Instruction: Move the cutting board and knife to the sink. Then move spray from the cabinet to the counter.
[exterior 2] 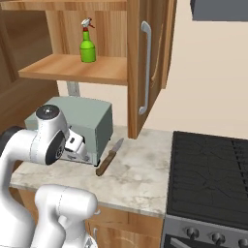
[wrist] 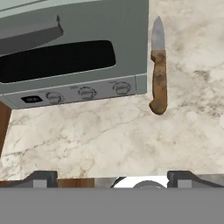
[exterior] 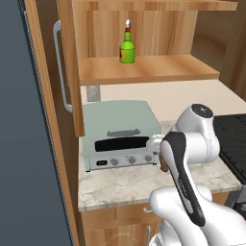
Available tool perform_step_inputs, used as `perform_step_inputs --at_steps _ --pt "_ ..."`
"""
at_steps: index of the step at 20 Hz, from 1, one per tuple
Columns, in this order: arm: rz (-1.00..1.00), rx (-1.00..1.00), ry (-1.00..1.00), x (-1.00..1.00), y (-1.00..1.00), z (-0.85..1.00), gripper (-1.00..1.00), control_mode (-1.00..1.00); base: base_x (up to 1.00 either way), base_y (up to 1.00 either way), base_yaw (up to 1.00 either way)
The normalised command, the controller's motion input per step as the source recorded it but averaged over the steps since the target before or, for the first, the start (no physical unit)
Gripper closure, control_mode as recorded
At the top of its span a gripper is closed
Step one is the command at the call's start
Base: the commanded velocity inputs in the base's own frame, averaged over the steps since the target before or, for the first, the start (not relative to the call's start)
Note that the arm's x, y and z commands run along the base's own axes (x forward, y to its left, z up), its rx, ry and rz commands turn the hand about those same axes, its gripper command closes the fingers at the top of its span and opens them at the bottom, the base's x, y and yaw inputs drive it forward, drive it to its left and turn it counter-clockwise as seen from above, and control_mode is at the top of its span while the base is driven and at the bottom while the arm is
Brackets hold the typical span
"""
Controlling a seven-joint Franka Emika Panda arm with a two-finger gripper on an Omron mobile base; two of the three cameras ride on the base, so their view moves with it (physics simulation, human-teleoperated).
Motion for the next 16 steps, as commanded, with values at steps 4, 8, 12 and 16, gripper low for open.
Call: perform_step_inputs --at_steps 4,8,12,16 --pt "0.0 0.0 0.0 0.0 0.0 0.0 -1.0 1.0 0.0 0.0 0.0" --pt "0.0 0.0 0.0 0.0 0.0 0.0 -1.0 1.0 0.0 0.0 0.0" --pt "0.0 0.0 0.0 0.0 0.0 0.0 -1.0 1.0 0.0 -0.01 0.0" --pt "0.0 -0.03 0.12 0.0 -0.17 -0.05 -1.0 -1.0 0.0 -0.03 0.0"
